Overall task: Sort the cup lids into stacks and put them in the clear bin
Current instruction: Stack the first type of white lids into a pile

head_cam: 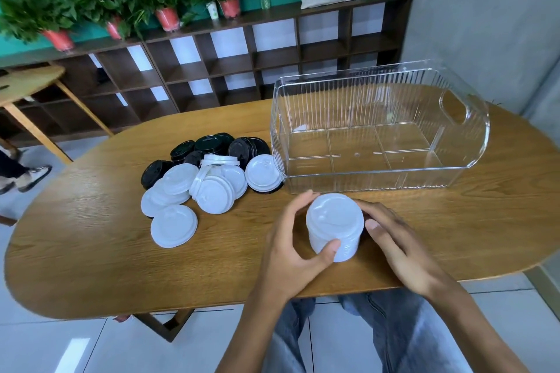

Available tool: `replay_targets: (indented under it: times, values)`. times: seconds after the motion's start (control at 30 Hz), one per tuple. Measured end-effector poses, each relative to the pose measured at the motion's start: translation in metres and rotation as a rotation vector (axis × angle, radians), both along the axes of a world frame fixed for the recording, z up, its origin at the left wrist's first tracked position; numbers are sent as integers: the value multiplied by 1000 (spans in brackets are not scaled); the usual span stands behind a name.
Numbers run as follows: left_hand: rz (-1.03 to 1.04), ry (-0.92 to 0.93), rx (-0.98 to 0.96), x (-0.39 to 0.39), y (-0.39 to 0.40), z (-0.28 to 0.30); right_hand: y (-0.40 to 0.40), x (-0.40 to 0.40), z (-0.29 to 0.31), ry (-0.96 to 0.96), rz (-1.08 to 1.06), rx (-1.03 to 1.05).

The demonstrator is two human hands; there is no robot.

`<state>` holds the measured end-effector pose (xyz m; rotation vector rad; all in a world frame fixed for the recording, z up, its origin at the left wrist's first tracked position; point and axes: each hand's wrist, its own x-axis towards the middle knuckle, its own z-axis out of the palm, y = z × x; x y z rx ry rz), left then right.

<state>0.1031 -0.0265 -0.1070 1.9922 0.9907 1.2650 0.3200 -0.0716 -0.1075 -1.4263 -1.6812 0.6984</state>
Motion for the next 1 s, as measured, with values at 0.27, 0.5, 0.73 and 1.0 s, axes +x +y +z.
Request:
replay_targets:
  times: [0.27, 0.5, 0.73, 1.0]
  values:
    - [15, 68, -3, 3, 0, -3, 2, -2, 1, -36, -13, -45]
    - [26, 84, -13, 3, 0, -4, 3, -2, -1, -66, -24, -24]
    - [44, 74, -17, 4, 0, -1, 2, -2, 1, -82, -22, -25]
    - [77, 105, -52, 2, 0, -2, 1, -2, 2, -89, -16, -31]
